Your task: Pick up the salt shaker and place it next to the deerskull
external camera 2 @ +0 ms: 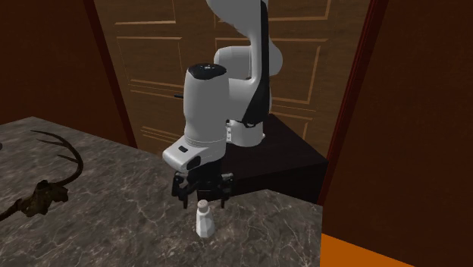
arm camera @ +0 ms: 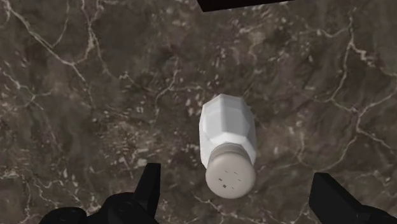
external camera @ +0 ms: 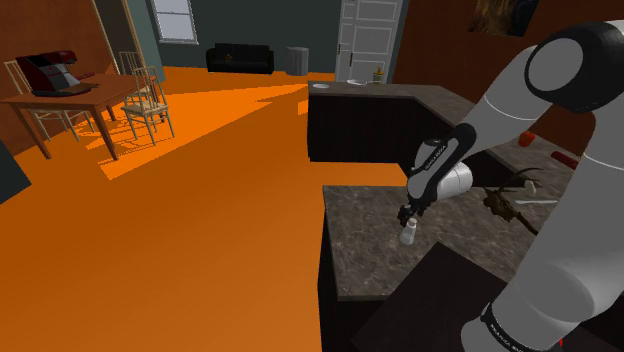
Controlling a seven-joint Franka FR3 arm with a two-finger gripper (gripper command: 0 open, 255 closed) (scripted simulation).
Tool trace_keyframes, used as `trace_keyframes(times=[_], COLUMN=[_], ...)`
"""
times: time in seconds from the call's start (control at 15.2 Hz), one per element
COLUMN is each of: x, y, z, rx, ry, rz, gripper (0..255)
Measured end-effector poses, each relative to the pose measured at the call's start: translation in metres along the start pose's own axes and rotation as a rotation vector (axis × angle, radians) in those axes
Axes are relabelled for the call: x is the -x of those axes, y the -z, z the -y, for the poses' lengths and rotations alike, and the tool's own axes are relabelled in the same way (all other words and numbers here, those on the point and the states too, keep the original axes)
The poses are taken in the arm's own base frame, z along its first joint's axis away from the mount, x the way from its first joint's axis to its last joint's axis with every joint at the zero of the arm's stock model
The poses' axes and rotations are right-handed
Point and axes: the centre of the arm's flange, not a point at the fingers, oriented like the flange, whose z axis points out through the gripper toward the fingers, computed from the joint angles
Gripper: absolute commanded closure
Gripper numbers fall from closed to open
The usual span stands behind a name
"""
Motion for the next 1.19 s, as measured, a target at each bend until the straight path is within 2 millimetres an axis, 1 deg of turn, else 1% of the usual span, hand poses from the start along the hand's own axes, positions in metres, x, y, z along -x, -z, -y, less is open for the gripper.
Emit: trace_keyframes(times=[0.2, 0.53, 0.59, 1.19], x=[-0.0001, -0.0001, -0.0001, -0.0005], y=[-0.0108, -0.0136, -0.0136, -0.0133], z=[-0.0009, -0.0011, -0.0011, -0.0012], rx=[0.0, 0.0, 0.0, 0.001], ry=[0.0, 0.0, 0.0, 0.0], rz=[0.0, 0.0, 0.0, -0.002], gripper=[0, 0, 255, 255])
